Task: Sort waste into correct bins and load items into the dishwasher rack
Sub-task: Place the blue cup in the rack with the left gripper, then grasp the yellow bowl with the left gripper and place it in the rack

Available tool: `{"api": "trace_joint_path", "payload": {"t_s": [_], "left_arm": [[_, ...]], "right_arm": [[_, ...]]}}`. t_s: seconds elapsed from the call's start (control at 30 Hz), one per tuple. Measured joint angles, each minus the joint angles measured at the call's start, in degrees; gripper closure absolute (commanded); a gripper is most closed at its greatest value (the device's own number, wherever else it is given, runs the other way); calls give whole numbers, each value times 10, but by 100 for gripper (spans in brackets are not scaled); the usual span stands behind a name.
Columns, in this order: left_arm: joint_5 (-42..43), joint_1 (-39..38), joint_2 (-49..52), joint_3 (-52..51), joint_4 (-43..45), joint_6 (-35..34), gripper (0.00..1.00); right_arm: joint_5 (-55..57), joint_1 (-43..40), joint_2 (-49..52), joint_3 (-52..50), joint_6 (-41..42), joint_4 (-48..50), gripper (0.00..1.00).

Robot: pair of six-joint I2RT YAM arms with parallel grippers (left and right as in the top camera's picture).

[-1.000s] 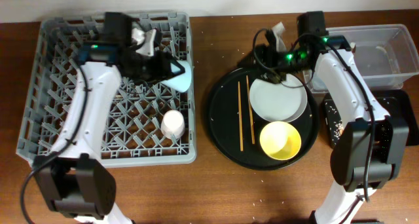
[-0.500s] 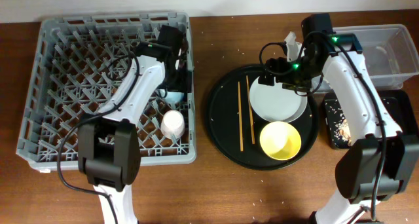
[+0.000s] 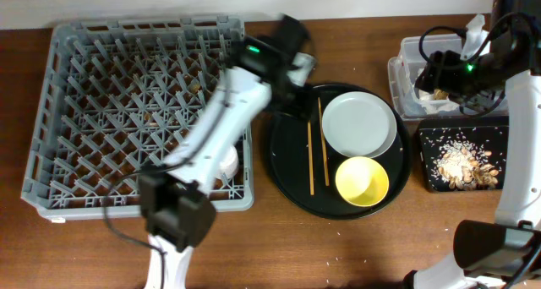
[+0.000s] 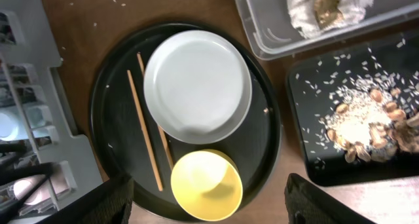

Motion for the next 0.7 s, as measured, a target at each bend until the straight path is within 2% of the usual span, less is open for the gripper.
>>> {"api": "trace_joint_path", "payload": {"t_s": [0.07, 0.2, 0.3, 0.4, 0.43, 0.53, 0.6, 0.7], "left_arm": [[8, -59, 51, 0, 21, -1, 36], [11, -101, 127, 0, 42, -5, 38], [11, -135, 181, 0, 50, -5, 45], [14, -143, 188, 0, 50, -7, 92], [13, -143, 188, 0, 50, -8, 100], [11, -142, 188, 2, 42, -7, 100], [-1, -140, 194, 37, -14, -7, 100], [-57, -111, 205, 209, -152, -5, 100]], "right_arm": [[0, 0, 0, 0, 0, -1, 25], [7, 0, 1, -4, 0, -2, 25], [13, 0, 2, -36, 0, -1, 25], [17, 0, 3, -69, 0, 5, 25], [19, 0, 3, -74, 0, 5, 25], [21, 0, 3, -76, 0, 5, 25], [21, 0, 3, -76, 0, 8, 25], [21, 0, 3, -76, 0, 14, 24]]}}
